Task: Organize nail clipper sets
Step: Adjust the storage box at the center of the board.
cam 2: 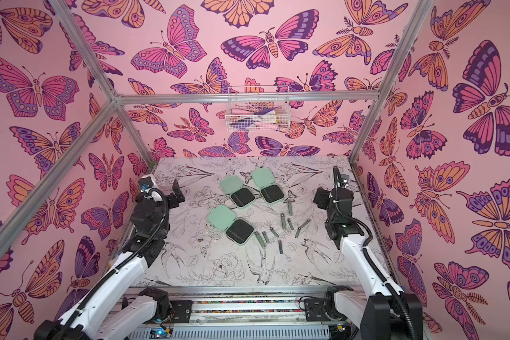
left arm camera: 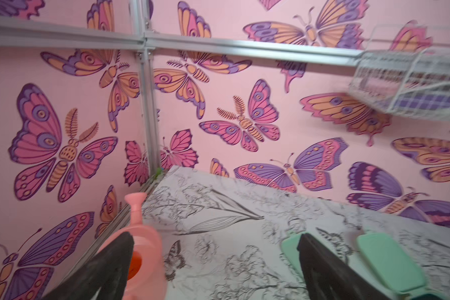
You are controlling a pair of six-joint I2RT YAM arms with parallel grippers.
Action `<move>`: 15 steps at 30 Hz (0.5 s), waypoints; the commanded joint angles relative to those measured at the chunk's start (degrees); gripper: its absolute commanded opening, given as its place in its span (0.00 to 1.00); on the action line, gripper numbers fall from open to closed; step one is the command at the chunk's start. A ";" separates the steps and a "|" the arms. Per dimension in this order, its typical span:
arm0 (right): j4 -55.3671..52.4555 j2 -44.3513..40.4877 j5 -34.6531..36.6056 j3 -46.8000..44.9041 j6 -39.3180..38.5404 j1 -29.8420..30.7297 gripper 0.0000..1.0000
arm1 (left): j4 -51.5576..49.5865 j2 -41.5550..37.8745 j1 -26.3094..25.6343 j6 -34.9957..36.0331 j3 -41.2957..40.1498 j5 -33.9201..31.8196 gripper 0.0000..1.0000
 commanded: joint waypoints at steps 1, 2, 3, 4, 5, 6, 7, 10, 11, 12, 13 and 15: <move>-22.26 -0.30 -3.67 5.09 3.73 1.46 0.91 | -24.33 1.45 -4.86 -5.53 7.08 -3.37 1.00; -26.66 -0.09 -4.25 7.08 3.78 1.82 0.91 | -30.12 2.46 -7.01 -7.27 10.11 -3.30 0.99; -30.76 0.15 -4.86 8.85 3.67 2.16 0.90 | -36.37 3.54 -8.87 -9.34 13.19 -3.37 0.97; -34.23 0.42 -5.32 10.39 3.67 2.35 0.89 | -42.25 4.56 -10.37 -11.56 15.87 -3.40 0.95; -37.83 0.70 -6.28 12.07 3.26 2.69 0.88 | -48.50 5.48 -11.90 -14.07 18.59 -2.84 0.92; -40.87 0.80 -7.00 13.50 3.05 3.28 0.85 | -54.02 6.14 -13.21 -16.69 20.61 -1.97 0.90; -42.85 0.81 -7.53 14.43 2.89 4.08 0.84 | -57.86 6.31 -13.95 -18.77 21.79 -0.12 0.89; -46.38 0.57 -10.78 15.61 3.54 7.41 0.83 | -65.17 4.20 -14.40 -25.63 20.97 11.31 0.82; -46.84 0.57 -11.71 15.46 3.63 8.91 0.83 | -66.01 3.23 -14.49 -27.03 19.55 15.29 0.81; -47.09 0.82 -11.94 15.08 3.63 11.13 0.83 | -66.52 2.14 -14.57 -28.98 17.51 19.71 0.80; -47.09 1.22 -11.76 14.71 3.64 13.76 0.83 | -66.76 1.22 -14.66 -31.02 15.29 23.62 0.80; -46.72 3.30 -11.06 14.72 4.62 18.62 0.82 | -67.16 0.69 -15.29 -35.30 11.33 28.32 0.82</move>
